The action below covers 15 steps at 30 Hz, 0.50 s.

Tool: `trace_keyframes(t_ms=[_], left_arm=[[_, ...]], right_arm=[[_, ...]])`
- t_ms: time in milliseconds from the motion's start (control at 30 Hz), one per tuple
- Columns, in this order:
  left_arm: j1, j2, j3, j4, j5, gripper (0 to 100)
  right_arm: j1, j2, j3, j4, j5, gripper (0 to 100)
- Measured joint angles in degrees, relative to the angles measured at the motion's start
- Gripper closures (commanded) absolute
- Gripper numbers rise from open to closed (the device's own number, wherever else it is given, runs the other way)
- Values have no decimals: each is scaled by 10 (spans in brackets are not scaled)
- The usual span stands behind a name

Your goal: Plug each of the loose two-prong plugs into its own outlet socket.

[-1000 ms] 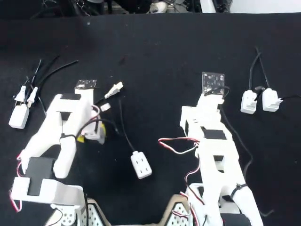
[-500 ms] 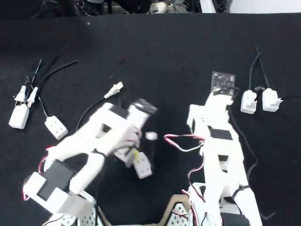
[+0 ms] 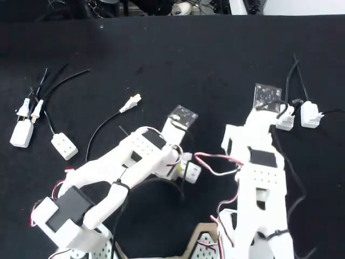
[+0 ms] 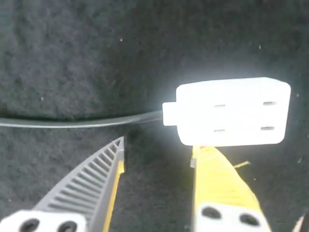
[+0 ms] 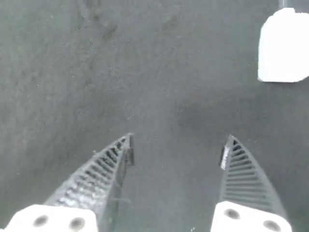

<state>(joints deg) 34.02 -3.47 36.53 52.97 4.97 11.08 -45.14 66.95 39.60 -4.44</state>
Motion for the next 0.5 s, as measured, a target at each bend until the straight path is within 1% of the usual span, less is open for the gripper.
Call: trace_keyframes(t_ms=[100,167,267,333,500], left_arm=[[-12,0,-22,27,15,777],[-40,0,-39,47,18,777],[-82,0,-55,50,20,773],[-109,0,-57,33,28,772],[-161,0,-69,-16,91,772]], right_arm=[[18,-33,44,-40,0,719],[19,-48,61,-53,0,719],[17,-60,69,-59,-19,719],[17,-62,69,-60,-28,719],[17,-62,69,-62,-31,719]])
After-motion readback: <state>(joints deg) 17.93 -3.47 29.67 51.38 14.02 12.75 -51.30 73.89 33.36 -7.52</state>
